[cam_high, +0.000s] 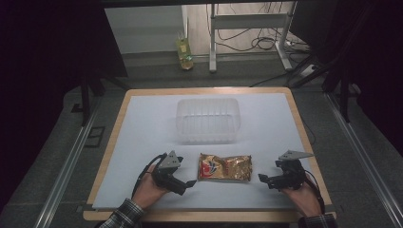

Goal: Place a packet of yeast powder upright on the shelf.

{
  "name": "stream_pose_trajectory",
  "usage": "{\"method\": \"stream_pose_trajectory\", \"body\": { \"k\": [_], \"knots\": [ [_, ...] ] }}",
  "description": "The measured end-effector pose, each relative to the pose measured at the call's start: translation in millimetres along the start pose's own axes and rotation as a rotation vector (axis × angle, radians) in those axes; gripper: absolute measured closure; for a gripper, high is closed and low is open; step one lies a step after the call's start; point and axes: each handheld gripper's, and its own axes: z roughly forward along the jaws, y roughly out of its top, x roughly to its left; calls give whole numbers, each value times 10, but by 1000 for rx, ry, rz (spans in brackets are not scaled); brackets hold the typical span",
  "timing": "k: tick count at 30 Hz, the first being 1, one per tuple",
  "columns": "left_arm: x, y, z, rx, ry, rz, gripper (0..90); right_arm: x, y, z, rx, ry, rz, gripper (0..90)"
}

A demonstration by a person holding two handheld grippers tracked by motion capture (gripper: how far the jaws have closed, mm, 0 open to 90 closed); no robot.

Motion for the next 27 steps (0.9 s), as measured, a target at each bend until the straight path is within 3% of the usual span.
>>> {"method": "stream_pose_trajectory", "body": {
  "k": [3,16,27],
  "knots": [
    [20,-3,5,3,7,-12,38,28,-6,11,3,-14,-46,41],
    [29,1,1,2,9,-15,100,27,-22,45,29,-21,-57,26],
    [3,67,8,-28,-15,-1,255,30,-33,74,48,-25,-64,26]
  ]
}}
